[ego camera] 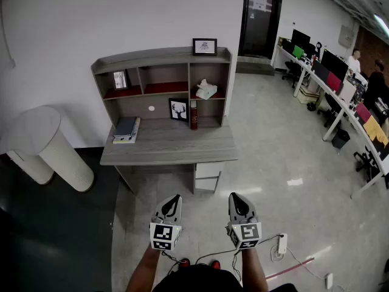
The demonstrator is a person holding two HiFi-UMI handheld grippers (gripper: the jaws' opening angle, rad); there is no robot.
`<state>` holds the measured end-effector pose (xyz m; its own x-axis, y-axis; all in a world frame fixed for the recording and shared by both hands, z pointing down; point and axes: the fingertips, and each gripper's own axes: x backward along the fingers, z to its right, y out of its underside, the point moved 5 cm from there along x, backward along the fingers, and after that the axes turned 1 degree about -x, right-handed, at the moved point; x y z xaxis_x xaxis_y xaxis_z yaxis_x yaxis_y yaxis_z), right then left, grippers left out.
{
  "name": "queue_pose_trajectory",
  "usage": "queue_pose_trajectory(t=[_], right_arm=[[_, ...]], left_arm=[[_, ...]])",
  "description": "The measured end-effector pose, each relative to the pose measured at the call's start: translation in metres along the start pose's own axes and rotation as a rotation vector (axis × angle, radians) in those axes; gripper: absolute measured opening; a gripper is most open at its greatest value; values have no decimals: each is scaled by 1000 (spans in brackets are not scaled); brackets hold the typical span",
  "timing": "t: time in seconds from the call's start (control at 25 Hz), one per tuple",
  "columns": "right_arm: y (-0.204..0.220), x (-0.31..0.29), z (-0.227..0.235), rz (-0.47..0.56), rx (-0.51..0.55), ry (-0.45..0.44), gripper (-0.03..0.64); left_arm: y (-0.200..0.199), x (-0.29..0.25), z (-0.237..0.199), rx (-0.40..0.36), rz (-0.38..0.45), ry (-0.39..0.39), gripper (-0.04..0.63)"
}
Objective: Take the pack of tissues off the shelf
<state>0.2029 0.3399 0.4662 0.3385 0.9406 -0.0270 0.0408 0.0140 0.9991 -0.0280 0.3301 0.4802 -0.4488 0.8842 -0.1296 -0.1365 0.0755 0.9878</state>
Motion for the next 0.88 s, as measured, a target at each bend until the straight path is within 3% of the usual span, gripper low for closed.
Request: queue_pose_trajectory(t=[0.4, 0.88], right_arm=[[-4, -1, -17, 13, 0, 21, 28], [-1, -14, -57, 2, 7, 83, 29]], left_arm=[[-4, 7, -12, 0, 15, 16, 6], [-1, 11, -52, 2, 37, 91, 6]])
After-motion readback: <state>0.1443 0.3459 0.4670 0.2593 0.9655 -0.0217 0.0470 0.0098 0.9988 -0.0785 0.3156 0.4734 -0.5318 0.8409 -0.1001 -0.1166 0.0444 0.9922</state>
